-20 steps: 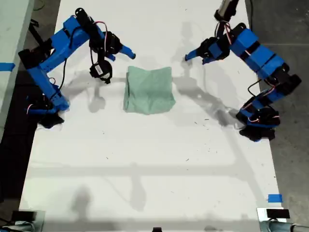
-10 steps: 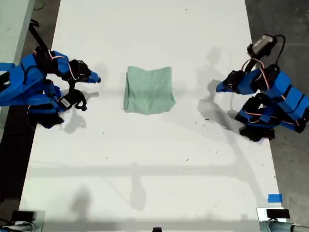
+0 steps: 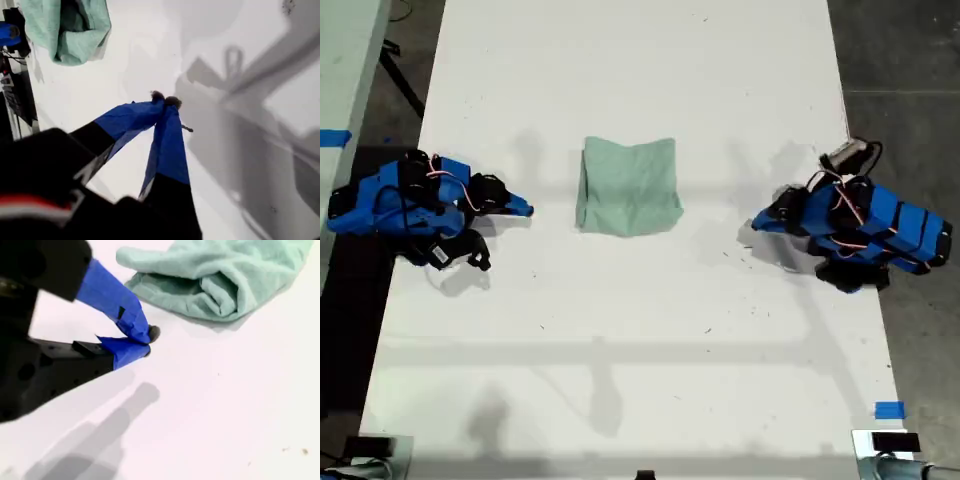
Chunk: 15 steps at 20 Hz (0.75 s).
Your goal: Fold t-shirt
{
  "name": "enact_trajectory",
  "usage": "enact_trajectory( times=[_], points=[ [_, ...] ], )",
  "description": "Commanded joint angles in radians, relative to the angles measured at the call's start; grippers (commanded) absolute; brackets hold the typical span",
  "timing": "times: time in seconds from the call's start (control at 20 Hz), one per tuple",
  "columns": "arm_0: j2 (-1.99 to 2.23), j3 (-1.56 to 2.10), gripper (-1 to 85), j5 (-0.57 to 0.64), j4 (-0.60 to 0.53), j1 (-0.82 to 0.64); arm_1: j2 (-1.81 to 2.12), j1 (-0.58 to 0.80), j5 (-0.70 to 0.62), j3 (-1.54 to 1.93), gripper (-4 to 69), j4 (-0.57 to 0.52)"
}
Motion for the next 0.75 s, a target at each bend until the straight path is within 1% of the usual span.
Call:
enact_trajectory(
  times=[0.0,0.05,0.15,0.2,0.7],
  points=[
    [0.006,-0.006,0.5,0.021,0.058,0.023,0.002,0.002,-0.133,-0.005,2.2,-0.020],
    [0.006,-0.006,0.5,0.021,0.058,0.028,0.002,0.002,-0.313,-0.005,2.2,-0.020],
    [0.006,-0.006,0.5,0.021,0.058,0.029,0.002,0.000,-0.769,-0.005,2.0,-0.020],
    [0.006,-0.006,0.5,0.021,0.058,0.029,0.005,-0.006,-0.742,-0.005,1.6,-0.018],
    [0.006,-0.006,0.5,0.021,0.058,0.028,0.005,-0.008,-0.744,-0.005,1.6,-0.018]
  ],
)
